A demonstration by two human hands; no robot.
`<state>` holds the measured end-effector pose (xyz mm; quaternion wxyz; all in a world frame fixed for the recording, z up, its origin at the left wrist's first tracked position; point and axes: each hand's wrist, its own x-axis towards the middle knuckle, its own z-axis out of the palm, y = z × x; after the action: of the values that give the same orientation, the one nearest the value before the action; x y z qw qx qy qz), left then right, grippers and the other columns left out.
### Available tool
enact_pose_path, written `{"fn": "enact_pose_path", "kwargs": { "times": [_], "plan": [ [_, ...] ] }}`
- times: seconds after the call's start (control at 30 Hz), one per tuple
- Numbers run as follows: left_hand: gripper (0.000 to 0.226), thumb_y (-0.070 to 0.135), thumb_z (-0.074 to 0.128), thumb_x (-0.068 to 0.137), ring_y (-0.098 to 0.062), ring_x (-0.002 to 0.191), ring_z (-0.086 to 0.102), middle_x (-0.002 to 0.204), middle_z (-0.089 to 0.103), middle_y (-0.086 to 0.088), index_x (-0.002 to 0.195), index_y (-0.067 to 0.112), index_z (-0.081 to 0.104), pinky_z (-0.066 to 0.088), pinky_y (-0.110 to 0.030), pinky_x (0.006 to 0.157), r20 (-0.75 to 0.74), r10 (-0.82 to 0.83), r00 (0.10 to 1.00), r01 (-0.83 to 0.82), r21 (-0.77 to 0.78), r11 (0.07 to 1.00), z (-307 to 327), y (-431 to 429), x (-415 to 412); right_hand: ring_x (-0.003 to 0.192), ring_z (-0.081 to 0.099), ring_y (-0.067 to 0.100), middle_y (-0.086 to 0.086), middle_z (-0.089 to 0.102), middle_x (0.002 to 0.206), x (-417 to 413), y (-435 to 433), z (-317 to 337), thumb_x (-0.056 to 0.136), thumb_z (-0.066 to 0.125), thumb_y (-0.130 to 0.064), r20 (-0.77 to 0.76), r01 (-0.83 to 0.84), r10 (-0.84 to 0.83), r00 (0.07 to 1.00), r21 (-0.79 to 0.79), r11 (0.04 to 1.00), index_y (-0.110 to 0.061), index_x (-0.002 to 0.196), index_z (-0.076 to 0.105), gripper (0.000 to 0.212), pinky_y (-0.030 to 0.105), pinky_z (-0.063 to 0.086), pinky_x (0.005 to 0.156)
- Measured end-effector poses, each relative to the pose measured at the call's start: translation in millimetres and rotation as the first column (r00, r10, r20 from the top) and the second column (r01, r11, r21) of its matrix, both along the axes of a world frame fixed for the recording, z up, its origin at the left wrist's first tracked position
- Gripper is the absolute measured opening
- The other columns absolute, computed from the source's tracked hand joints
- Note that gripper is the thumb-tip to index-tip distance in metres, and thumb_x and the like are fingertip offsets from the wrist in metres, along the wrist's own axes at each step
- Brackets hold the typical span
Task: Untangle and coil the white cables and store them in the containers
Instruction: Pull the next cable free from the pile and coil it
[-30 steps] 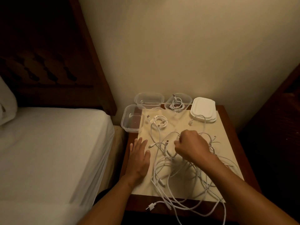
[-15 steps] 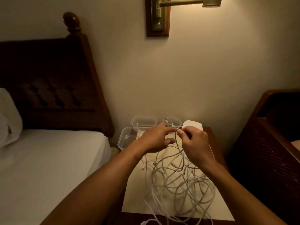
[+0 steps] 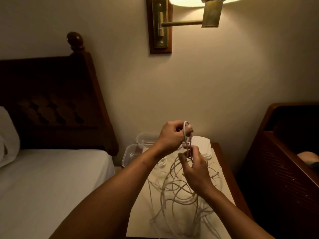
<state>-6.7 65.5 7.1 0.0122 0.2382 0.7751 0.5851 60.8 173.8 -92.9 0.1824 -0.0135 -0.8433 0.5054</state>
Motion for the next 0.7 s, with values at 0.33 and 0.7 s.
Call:
{"fn": "enact_pose_path", "kwargs": {
  "times": [0.33, 0.7],
  "plan": [
    [0.035, 0.021, 0.030, 0.109, -0.031, 0.118, 0.064, 0.123, 0.073, -0.013, 0.126, 0.013, 0.060, 0.047, -0.051, 0.099, 0.347, -0.095, 0.933, -0.127, 0.565, 0.815, 36.9, -33.1, 1.6, 0.069, 0.057, 0.011, -0.007, 0.059, 0.067, -5.4, 12.5, -21.6, 0.104, 0.042, -0.014, -0.068, 0.050, -0.044, 0.997, 0.088, 0.995, -0.035, 0.083, 0.052, 0.032, 0.054, 0.052, 0.077],
    [0.033, 0.033, 0.050, 0.107, 0.018, 0.093, 0.060, 0.120, 0.068, 0.002, 0.122, 0.008, 0.067, 0.046, -0.011, 0.086, 0.217, 0.027, 0.976, -0.034, 0.029, 0.999, -26.9, -5.9, 34.5, 0.054, 0.053, 0.008, -0.009, 0.056, 0.065, -12.2, 8.2, 3.7, 0.102, 0.048, -0.009, -0.145, -0.009, 0.022, 0.989, 0.093, 0.996, -0.019, 0.104, 0.063, 0.018, 0.028, 0.037, 0.048]
  ]
}}
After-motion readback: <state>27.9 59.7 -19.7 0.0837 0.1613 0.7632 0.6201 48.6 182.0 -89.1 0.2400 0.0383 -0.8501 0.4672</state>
